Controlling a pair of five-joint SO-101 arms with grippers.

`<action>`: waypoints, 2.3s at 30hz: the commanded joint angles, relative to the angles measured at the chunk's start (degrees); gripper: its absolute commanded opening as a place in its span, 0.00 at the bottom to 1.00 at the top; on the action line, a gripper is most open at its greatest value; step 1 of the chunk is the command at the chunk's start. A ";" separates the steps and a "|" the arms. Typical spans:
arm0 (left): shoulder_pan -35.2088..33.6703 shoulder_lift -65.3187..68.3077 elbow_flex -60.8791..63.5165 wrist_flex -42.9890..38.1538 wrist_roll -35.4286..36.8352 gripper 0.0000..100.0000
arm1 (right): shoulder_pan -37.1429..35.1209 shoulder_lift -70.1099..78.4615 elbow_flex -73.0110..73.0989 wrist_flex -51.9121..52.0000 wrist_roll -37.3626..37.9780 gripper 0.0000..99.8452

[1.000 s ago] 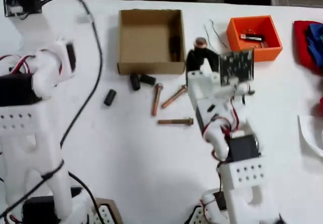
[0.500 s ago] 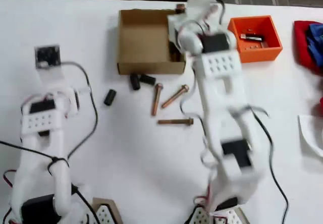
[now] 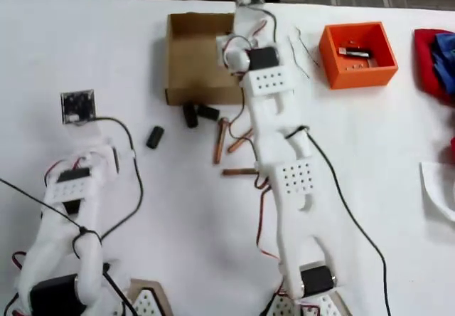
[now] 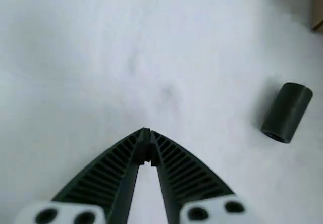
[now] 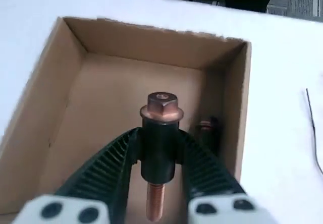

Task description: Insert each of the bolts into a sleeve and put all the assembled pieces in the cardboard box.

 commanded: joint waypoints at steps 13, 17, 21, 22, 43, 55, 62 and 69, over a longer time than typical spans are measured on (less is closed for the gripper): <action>-0.18 -0.26 0.31 -1.32 -0.09 0.03 | -0.04 4.88 -4.04 -8.22 2.99 0.02; -0.18 -0.26 0.31 -1.32 -0.09 0.03 | 0.13 4.79 -4.04 -7.78 3.25 0.02; -0.18 -0.26 0.31 -1.32 -0.09 0.03 | 0.13 4.44 -4.04 -5.93 3.16 0.02; -0.18 -0.26 0.31 -1.32 -0.09 0.03 | 0.13 4.44 -4.04 -5.41 3.08 0.02; -0.18 -0.26 0.31 -1.32 -0.09 0.03 | 1.01 4.88 -4.04 -3.30 -0.09 0.02; -0.18 -0.26 0.31 -1.32 -0.09 0.03 | 0.92 4.88 -3.43 -2.42 -0.09 0.02; -0.18 -0.26 0.31 -1.32 -0.09 0.03 | 0.84 4.97 -2.29 -2.59 -0.09 0.02; -0.18 -0.26 0.31 -1.32 -0.09 0.03 | 0.84 4.97 -1.93 -2.59 -0.09 0.09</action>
